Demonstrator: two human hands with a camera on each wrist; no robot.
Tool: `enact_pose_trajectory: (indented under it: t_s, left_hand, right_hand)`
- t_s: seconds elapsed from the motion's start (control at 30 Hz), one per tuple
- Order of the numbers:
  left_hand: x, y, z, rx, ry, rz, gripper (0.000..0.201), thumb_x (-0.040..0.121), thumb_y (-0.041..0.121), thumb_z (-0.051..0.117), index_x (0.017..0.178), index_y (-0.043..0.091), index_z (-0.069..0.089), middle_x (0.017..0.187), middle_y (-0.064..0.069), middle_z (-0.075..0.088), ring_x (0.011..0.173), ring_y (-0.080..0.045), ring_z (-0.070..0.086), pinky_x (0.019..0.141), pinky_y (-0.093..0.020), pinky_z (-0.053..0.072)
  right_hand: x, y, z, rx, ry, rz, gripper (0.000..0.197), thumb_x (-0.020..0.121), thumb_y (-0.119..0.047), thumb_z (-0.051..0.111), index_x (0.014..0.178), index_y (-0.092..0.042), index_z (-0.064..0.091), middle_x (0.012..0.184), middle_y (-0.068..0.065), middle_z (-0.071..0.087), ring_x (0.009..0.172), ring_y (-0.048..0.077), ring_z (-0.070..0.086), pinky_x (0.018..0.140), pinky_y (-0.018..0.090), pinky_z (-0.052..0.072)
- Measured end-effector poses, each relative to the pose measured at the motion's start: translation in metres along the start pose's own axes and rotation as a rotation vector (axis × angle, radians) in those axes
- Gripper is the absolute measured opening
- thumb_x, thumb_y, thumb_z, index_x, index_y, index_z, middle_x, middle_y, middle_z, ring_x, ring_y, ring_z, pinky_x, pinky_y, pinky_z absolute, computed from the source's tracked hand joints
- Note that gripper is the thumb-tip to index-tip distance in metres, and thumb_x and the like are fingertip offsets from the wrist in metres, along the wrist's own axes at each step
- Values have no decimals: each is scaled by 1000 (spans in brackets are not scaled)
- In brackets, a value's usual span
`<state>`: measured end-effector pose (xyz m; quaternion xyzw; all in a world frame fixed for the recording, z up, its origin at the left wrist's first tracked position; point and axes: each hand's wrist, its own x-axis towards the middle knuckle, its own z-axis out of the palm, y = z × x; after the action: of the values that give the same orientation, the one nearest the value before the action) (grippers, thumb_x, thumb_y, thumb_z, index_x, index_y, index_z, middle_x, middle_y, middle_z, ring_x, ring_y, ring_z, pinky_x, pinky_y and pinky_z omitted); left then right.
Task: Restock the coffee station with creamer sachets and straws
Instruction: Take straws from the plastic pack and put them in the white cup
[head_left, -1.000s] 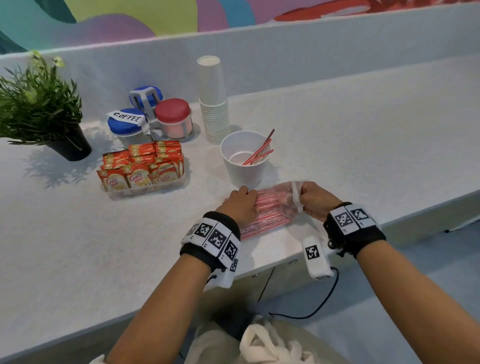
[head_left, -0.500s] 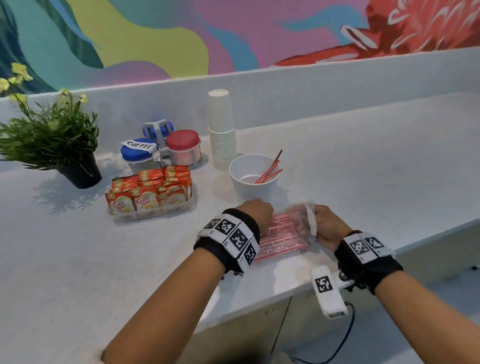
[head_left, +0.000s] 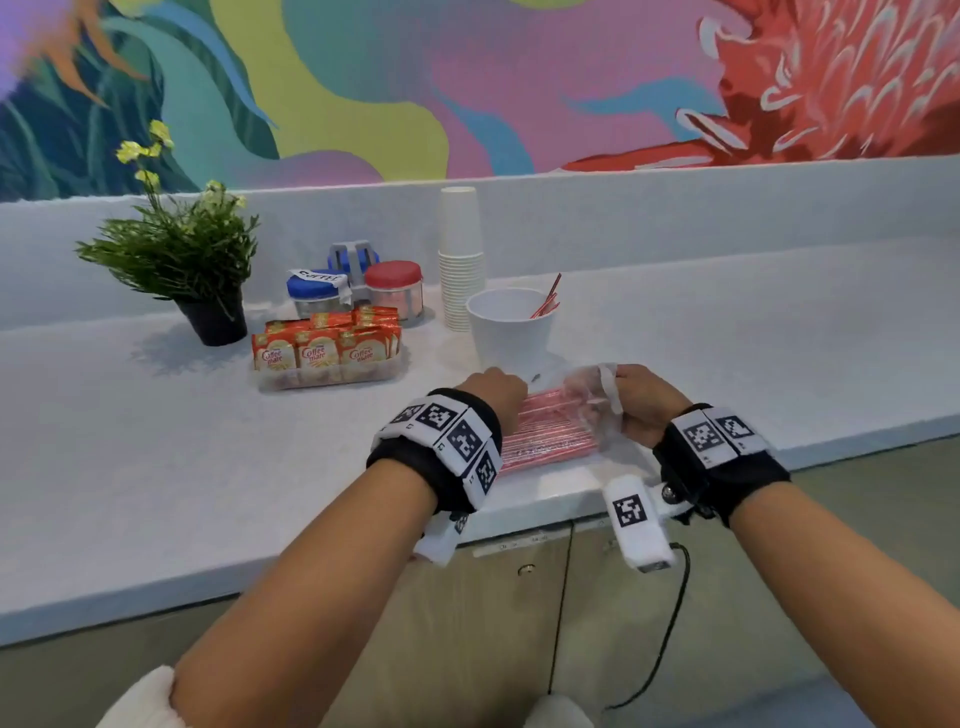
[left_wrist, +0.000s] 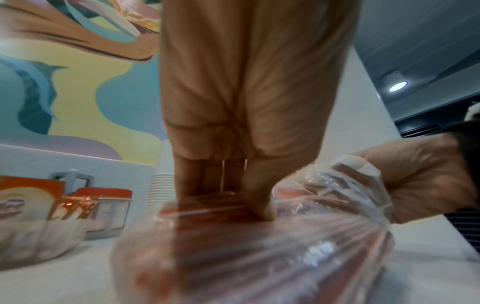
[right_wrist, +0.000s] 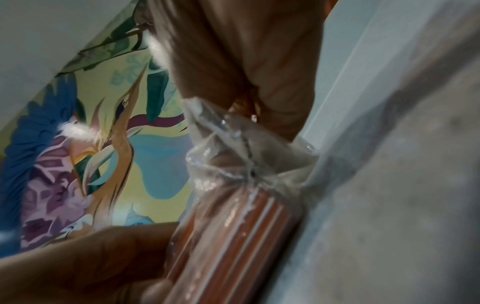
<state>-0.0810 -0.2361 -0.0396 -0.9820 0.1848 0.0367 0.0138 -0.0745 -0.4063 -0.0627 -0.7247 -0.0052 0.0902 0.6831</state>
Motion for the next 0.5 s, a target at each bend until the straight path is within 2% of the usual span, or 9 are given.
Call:
enact_pose_trajectory:
  t_s: [0.07,0.13,0.2,0.27,0.3,0.37,0.43,0.5]
  left_hand:
    - [-9,2,5,-30,37,-35,32,96,10,42,127,5,50,125,-17,54,113,-32,55,94,-34,44]
    - [-19,7,8,-81,47,-64,31,98,16,42,125,4,49,126,-18,54,115,-33,53,94,-35,42]
    - [-25,13,9,-144,59,-85,33,98,23,42,124,3,47,127,-18,53,116,-32,52,95,-35,41]
    - [-27,18,14,-195,91,-89,34,98,25,44,124,4,46,128,-17,52,118,-32,50,98,-38,41]
    - [-27,21,17,-202,118,-94,33,98,25,44,123,4,45,128,-17,51,118,-33,49,99,-41,41]
    - [-28,23,24,-186,174,-120,32,98,24,42,123,5,43,128,-18,46,118,-35,45,98,-43,37]
    - [-30,23,31,-169,216,-141,33,99,24,40,126,5,40,129,-18,42,119,-36,42,96,-43,35]
    - [-31,21,36,-182,241,-149,31,99,21,38,126,6,38,130,-17,40,120,-36,40,96,-43,35]
  right_hand:
    - [-5,-2,7,-113,1,-11,15,67,5,53,66,-2,66,65,11,60,49,18,52,46,25,42]
    - [-6,-2,13,-209,58,-43,21,74,13,44,69,7,63,68,13,58,60,26,56,53,31,43]
    - [-7,-2,17,-300,122,-75,21,81,12,43,81,12,64,70,10,57,77,30,55,69,43,46]
    - [-8,-1,19,-350,179,-89,22,87,3,46,74,-5,62,71,7,55,83,27,52,86,44,47]
    - [-11,-1,19,-365,202,-102,27,88,0,47,67,-13,57,74,9,55,83,26,52,87,42,48]
    - [-15,-1,18,-374,237,-134,38,85,4,46,56,-20,53,77,13,57,76,28,53,75,36,47]
    - [-17,-1,12,-368,263,-171,48,75,12,46,41,-21,57,76,16,63,70,28,56,63,33,44]
    - [-23,-3,5,-283,291,-192,44,72,15,50,45,-18,63,72,13,64,63,23,56,58,30,44]
